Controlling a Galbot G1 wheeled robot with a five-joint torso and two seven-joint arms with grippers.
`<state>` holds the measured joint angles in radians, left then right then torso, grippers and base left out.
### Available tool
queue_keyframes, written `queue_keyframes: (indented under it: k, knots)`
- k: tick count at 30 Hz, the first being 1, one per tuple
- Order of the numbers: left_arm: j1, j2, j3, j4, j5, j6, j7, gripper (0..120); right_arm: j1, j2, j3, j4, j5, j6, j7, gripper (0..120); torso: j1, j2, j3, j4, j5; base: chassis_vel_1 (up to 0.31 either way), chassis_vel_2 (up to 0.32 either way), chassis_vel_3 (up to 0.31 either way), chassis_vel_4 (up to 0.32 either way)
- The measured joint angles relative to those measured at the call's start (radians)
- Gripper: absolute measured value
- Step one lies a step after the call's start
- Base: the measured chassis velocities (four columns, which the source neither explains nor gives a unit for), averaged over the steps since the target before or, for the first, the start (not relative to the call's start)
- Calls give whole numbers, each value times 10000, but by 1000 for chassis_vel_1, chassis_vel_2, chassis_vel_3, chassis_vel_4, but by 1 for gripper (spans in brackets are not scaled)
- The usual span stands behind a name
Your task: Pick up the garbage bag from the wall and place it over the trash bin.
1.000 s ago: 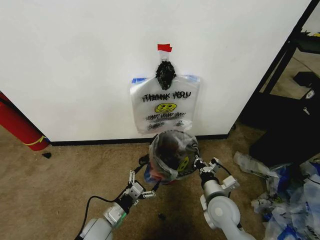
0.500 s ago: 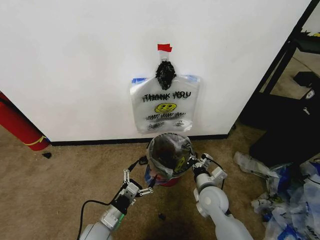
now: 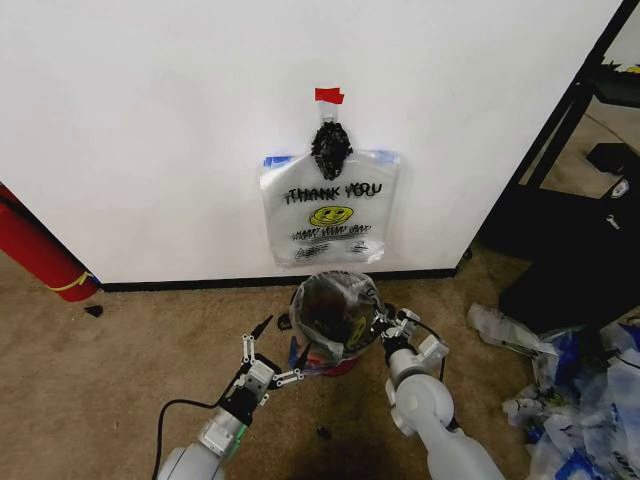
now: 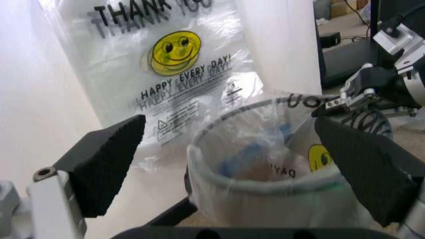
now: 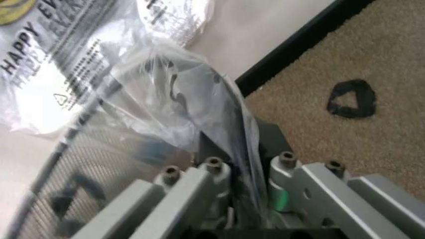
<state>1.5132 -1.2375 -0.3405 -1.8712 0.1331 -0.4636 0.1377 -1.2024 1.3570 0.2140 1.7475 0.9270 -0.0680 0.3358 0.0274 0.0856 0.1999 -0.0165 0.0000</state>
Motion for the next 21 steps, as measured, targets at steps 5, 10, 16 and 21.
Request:
queue_keyframes:
  k: [5,10,16,21]
  knots:
    - [14,-4,3,-35,0,50,0,100,-55,-40,22,59,-24,29,-169,26,0,0,0,-1,0,0,0,0,0]
    - [66,-18,2,-45,0,51,1,100,-75,-52,20,50,-98,107,-326,43,0,0,0,-1,-1,0,0,0,0]
    - [93,0,-55,-49,-9,31,0,100,-33,-35,-17,8,-105,94,-313,69,0,0,0,0,-1,0,0,0,0]
    - [78,6,-61,-24,-12,11,1,100,-30,-35,-18,-3,-105,63,-280,84,0,0,0,0,0,0,0,0,0]
